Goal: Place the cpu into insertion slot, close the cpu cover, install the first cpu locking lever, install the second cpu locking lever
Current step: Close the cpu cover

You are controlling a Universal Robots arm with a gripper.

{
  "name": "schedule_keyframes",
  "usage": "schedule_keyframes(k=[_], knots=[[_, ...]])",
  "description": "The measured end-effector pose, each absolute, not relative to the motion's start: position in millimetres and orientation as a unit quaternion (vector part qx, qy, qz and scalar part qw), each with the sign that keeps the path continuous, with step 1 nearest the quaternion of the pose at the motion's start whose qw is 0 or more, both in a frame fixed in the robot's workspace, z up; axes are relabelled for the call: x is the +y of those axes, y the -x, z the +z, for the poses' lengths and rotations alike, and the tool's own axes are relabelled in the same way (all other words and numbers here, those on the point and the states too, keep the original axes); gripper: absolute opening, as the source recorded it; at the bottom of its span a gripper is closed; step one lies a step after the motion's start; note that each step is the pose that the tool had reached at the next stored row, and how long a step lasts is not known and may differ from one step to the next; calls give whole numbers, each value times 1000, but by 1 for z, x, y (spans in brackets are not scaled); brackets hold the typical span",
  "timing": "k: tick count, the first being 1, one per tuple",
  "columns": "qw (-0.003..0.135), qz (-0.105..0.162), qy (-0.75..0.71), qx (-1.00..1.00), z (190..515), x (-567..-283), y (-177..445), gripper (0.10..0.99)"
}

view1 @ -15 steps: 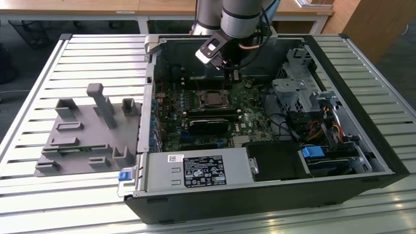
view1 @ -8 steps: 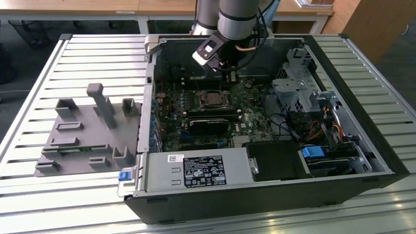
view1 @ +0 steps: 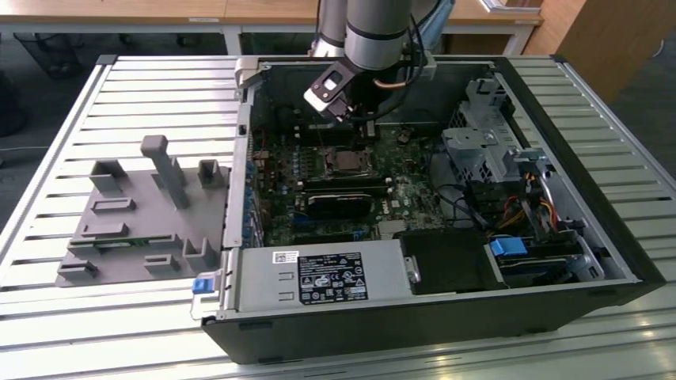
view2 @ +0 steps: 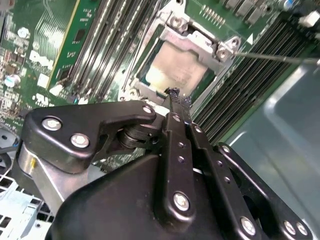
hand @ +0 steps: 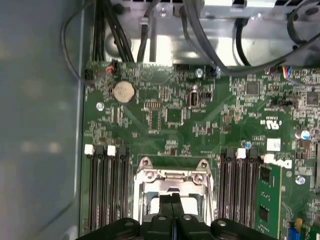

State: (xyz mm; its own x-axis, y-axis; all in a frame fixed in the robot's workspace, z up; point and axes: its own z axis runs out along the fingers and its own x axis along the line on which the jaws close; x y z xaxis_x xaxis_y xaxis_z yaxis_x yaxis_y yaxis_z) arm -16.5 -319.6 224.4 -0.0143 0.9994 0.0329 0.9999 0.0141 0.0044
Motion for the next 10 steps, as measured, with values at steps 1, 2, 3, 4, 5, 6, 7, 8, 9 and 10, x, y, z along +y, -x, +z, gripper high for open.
schedule_keyframes(k=[1,2,3,4,5,6,7,8,9,10], knots=[[10,-13,702,-712,224,-320,18,106],[10,-13,702,-712,224,-320,20,106],[10,-13,702,-712,224,-320,22,106],[10,-13,702,-712,224,-320,23,106],[10,-13,702,-712,224,-320,24,106],[10,-13,702,-712,223,-320,26,106],[10,-13,702,-712,223,-320,28,106],[10,-13,702,-712,223,-320,30,106],[10,-13,702,-712,223,-320,32,106],[10,-13,702,-712,223,-320,35,106]])
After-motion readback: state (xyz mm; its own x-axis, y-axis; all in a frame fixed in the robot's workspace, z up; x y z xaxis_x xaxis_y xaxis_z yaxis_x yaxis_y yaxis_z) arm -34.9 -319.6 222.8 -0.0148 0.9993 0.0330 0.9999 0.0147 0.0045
